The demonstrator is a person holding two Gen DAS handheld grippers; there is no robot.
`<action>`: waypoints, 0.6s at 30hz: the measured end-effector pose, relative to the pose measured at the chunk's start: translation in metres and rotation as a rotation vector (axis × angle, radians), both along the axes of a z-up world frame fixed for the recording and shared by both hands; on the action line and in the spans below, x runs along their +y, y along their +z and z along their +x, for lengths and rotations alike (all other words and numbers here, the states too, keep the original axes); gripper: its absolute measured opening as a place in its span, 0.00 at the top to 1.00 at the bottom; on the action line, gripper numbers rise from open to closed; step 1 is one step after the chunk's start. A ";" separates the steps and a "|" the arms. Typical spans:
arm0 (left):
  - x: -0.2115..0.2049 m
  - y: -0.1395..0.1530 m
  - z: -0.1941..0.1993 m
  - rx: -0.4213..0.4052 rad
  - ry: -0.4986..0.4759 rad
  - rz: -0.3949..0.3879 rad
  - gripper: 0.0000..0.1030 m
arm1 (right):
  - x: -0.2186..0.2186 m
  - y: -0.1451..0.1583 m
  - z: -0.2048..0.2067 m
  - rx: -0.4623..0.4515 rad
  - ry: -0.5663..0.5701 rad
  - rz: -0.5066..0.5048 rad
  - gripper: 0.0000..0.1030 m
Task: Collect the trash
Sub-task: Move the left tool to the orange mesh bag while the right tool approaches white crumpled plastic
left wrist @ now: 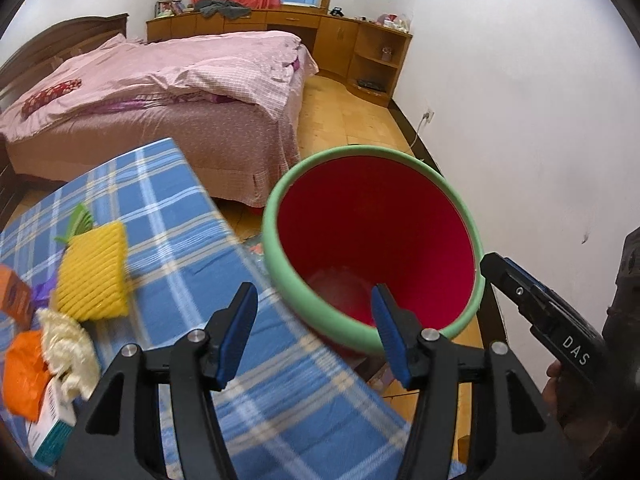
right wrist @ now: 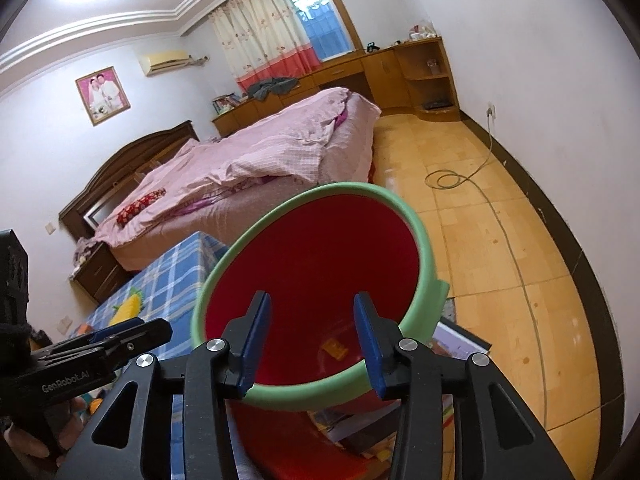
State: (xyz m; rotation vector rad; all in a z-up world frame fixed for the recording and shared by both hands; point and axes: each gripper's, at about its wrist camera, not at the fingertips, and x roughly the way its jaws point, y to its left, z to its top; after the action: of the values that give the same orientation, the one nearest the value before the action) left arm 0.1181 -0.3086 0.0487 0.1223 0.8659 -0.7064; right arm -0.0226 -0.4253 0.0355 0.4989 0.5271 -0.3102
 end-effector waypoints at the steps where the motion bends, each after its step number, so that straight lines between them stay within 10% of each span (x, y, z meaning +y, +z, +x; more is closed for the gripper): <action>1: 0.005 0.002 -0.002 -0.002 0.006 -0.002 0.43 | 0.002 0.001 -0.001 -0.002 0.003 0.003 0.56; 18: 0.108 0.017 -0.013 -0.022 0.184 -0.002 0.43 | 0.068 0.005 0.004 0.039 0.133 0.040 0.50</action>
State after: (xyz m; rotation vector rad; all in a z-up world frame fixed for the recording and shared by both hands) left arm 0.1055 -0.2007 0.0660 0.0482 0.8434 -0.5332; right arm -0.0183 -0.3577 0.0403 0.4947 0.6019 -0.1833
